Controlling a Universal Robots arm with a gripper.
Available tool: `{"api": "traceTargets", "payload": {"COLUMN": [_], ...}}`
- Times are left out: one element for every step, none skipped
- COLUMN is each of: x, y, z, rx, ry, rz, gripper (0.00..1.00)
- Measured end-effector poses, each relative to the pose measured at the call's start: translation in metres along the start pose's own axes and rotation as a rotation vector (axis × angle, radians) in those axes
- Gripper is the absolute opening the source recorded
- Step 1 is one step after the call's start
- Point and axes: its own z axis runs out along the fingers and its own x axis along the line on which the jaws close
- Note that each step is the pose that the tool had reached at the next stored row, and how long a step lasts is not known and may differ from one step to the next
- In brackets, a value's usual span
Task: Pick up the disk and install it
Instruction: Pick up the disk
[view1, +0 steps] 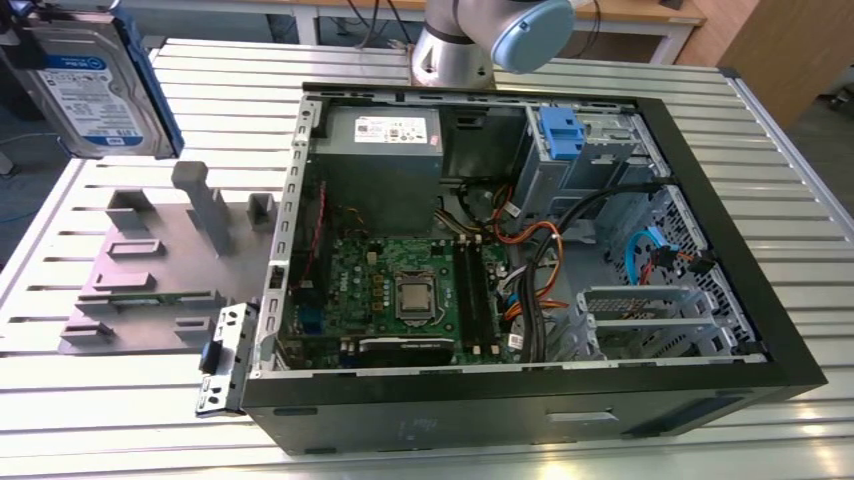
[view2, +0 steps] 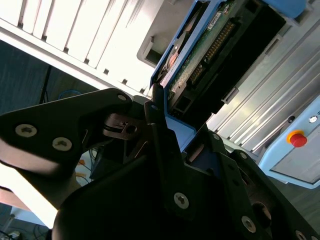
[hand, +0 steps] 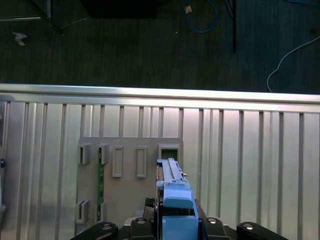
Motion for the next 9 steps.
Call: {"api": "traceTargets", "payload": {"x": [0.0,0.0,0.0,0.0,0.0,0.0,0.0,0.0,0.0], "y": [0.0,0.0,0.0,0.0,0.0,0.0,0.0,0.0,0.0001], "z": [-0.0002,-0.0004,-0.0007,-0.0009,-0.0011,-0.0013,-0.0015,-0.0018,-0.002], "rx": [0.0,0.0,0.0,0.0,0.0,-0.0001,0.0,0.0,-0.0001], "ry": [0.0,-0.0001,0.0,0.0,0.0,0.0,0.0,0.0,0.0], "rz": [0.0,0.0,0.0,0.0,0.0,0.0,0.0,0.0,0.0], "gripper": [0.37,0.37,0.37,0.37,0.37,0.37,0.37,0.37,0.37]}}
